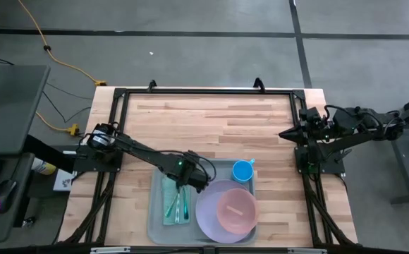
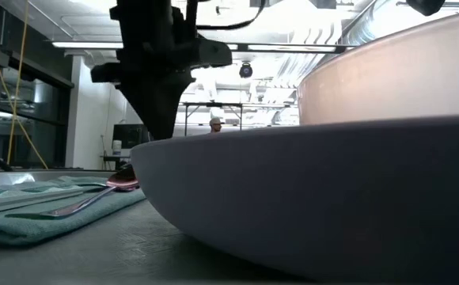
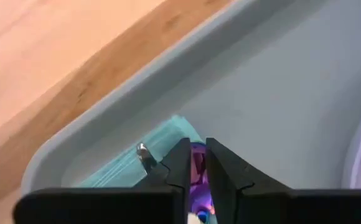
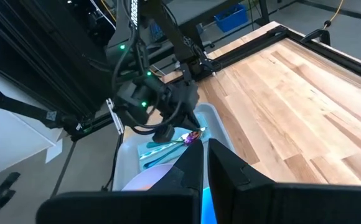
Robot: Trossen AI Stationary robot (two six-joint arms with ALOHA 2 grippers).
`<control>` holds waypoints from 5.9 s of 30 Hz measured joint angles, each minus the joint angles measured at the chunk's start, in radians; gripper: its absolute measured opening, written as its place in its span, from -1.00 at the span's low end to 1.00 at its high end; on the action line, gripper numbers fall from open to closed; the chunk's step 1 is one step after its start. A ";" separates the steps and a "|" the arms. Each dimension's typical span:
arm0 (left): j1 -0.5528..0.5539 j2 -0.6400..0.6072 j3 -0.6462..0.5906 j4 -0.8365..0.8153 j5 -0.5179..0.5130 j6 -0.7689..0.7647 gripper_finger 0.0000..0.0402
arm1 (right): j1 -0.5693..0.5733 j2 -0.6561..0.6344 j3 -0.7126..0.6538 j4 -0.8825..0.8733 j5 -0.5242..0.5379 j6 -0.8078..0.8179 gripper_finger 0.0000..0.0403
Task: Set up tray
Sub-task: Put the violet spoon on the light blue napkin to the left of the green patterned knife, then return to Home Position
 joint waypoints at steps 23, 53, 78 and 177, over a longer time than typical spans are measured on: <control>0.116 0.037 -0.003 0.097 0.239 0.495 -0.41 | 0.000 0.000 0.000 0.002 -0.010 0.036 -1.00; 0.116 0.091 -0.004 0.104 0.286 0.554 -0.92 | 0.000 0.000 0.000 0.000 0.003 0.036 -1.00; 0.116 0.058 0.075 -0.095 0.229 0.537 -0.89 | 0.000 0.001 0.000 -0.006 0.027 0.020 -1.00; 0.086 0.008 0.067 -0.038 0.184 0.638 -0.78 | 0.000 0.002 0.000 -0.007 0.049 0.000 -1.00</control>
